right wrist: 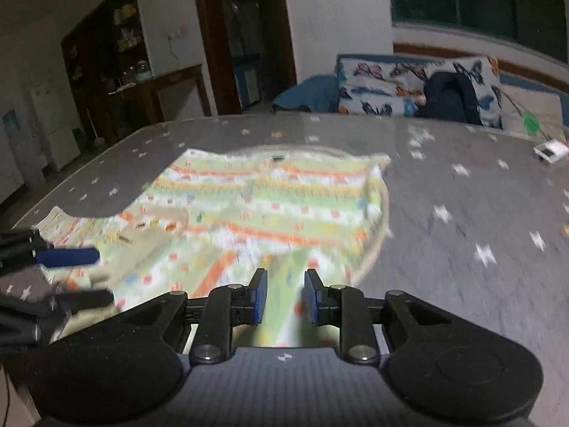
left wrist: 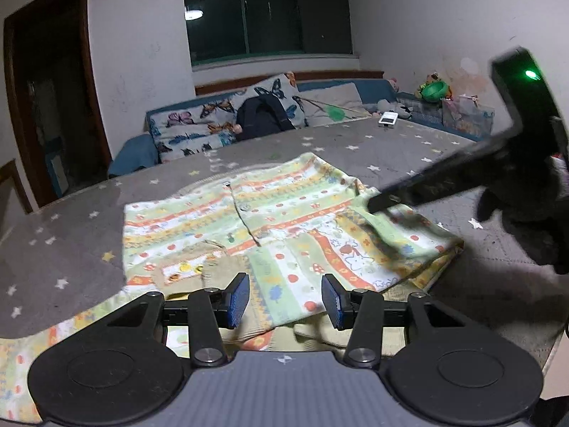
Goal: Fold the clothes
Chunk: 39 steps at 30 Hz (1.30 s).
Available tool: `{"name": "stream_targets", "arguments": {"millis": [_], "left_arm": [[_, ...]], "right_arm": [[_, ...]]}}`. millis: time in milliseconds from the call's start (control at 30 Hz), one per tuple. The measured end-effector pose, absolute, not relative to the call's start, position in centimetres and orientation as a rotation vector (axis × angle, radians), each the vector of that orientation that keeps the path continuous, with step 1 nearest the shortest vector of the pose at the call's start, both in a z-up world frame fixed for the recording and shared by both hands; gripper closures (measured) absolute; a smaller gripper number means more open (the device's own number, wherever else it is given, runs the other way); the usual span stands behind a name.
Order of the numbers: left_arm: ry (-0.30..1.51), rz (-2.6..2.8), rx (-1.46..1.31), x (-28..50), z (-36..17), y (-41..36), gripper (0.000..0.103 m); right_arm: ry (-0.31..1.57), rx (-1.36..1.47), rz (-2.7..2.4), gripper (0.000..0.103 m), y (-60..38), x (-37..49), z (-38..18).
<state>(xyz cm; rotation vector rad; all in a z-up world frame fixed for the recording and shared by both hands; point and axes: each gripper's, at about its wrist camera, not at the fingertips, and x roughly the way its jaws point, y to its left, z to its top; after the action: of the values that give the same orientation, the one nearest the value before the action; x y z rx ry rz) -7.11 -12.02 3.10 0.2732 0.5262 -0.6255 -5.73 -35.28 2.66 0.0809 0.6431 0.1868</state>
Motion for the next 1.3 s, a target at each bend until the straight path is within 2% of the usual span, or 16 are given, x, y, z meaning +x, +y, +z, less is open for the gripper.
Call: {"name": "stream_targets", "arguments": {"millis": [133,200,300,633,700,767,1033,1300], "left_arm": [[0.560,-0.616,0.286,-6.5,2.2,-12.5,0.055],[0.577,-0.614,0.286,-6.3,1.9,-12.4,0.055],[0.581,-0.613,0.273,-6.2,1.8,-12.1,0.055],[0.596,-0.622,0.262,-5.6,1.1,-13.1,0.054],[0.591,-0.607,0.247,-5.9,1.5,-12.4,0.055],[0.572,-0.585,0.239,-6.5,2.0,-11.5,0.055],[0.495,-0.218,0.133,-7.4,3.8,-1.6,0.055],[0.512,0.189,0.075,-5.7,3.1,9.1,0.055]], "right_arm": [[0.664,0.040,0.151,0.081,-34.8,-2.9,1.6],[0.680,0.040,0.134,0.091,-35.4,-2.1,0.7],[0.679,0.051,0.130,0.092,-36.0,-2.1,0.5],[0.669,-0.044,0.193,0.077,-34.5,-6.8,0.4],[0.655,-0.067,0.192,0.072,-34.4,-7.4,0.4],[0.650,-0.073,0.188,0.062,-34.4,-7.8,0.6],[0.651,-0.043,0.204,0.054,-34.9,-8.8,0.8],[0.647,-0.032,0.203,0.050,-34.9,-9.0,0.8]]}}
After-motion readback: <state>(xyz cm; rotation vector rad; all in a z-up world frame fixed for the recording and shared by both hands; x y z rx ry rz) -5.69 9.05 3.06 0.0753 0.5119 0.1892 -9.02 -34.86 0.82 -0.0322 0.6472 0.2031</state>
